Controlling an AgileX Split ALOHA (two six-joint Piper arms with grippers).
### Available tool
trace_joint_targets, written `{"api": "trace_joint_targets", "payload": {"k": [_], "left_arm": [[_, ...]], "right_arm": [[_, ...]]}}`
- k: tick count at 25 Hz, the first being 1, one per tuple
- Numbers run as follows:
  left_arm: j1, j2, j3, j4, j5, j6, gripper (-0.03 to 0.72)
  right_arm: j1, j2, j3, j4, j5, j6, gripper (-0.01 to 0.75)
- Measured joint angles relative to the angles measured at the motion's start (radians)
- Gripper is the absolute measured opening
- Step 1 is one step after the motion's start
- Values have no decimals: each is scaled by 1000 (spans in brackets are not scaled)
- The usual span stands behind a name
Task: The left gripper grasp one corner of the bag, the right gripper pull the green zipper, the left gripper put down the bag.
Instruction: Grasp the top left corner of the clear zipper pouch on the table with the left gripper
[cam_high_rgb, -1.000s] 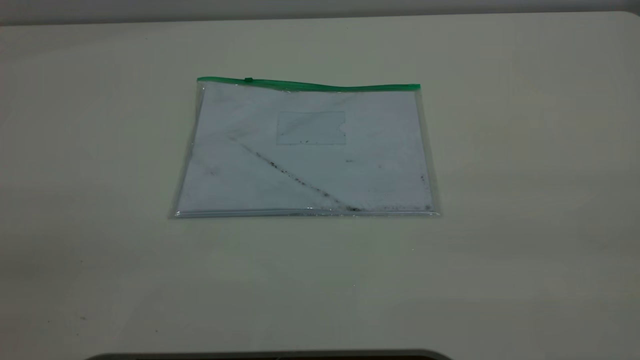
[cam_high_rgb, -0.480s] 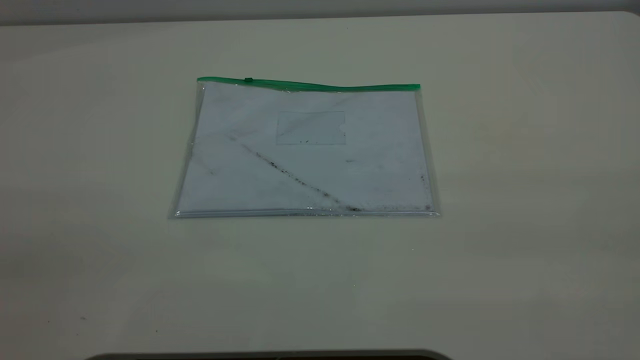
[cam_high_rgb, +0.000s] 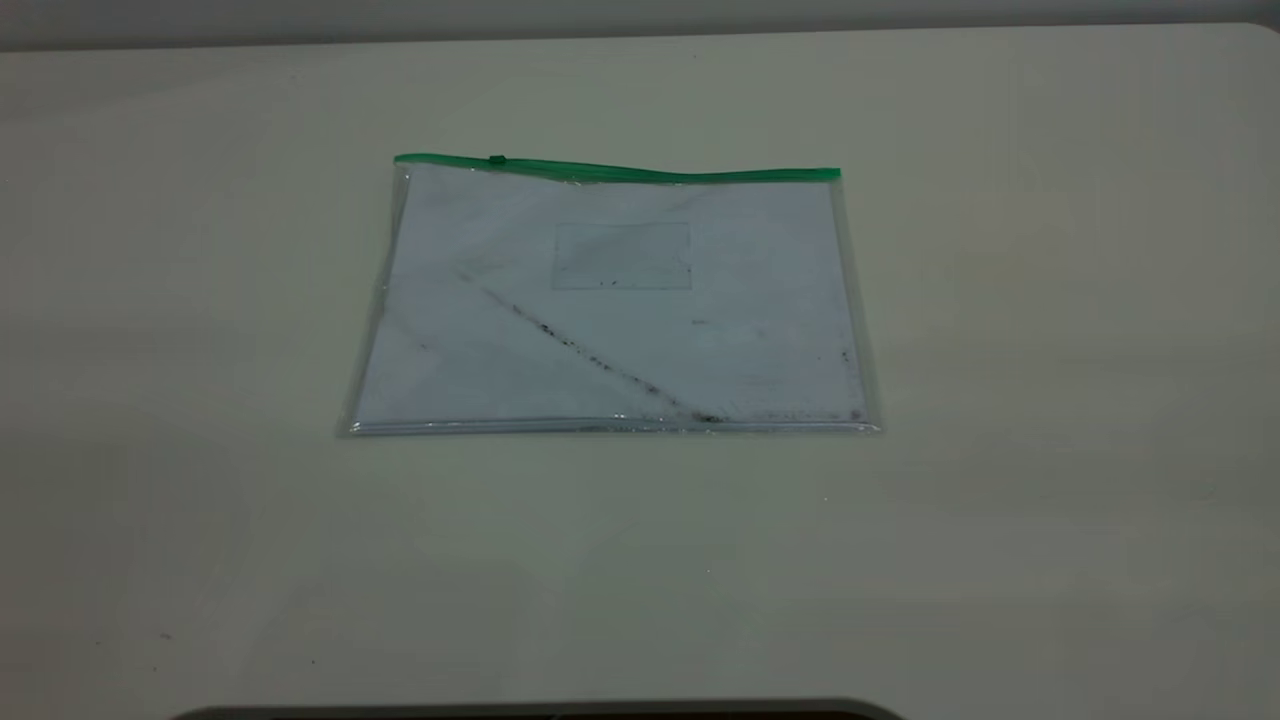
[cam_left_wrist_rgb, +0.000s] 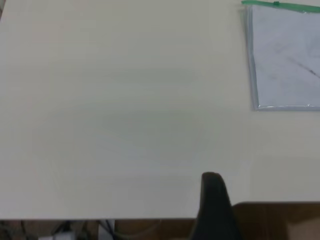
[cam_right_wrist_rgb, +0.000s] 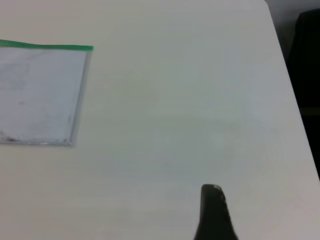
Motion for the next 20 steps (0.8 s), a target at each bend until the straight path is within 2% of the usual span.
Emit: {"api": "trace_joint_targets", "payload": {"k": [5, 8, 13, 18, 20], "left_arm": [[0, 307, -95, -6, -106, -2, 590], [0, 484, -132, -18, -215, -1, 590], [0, 784, -194, -91, -426, 39, 590], [0, 1066, -249, -251, -616, 205, 590], [0, 1179, -285, -322, -658, 281, 590]], "right_arm": [[0, 22, -42, 19, -1, 0, 553], [0, 116, -109, 22, -24, -2, 553], [0, 347, -191, 22, -136, -5, 553], [0, 636, -274, 48, -286, -4, 553], [0, 730, -307, 65, -307, -4, 553]]}}
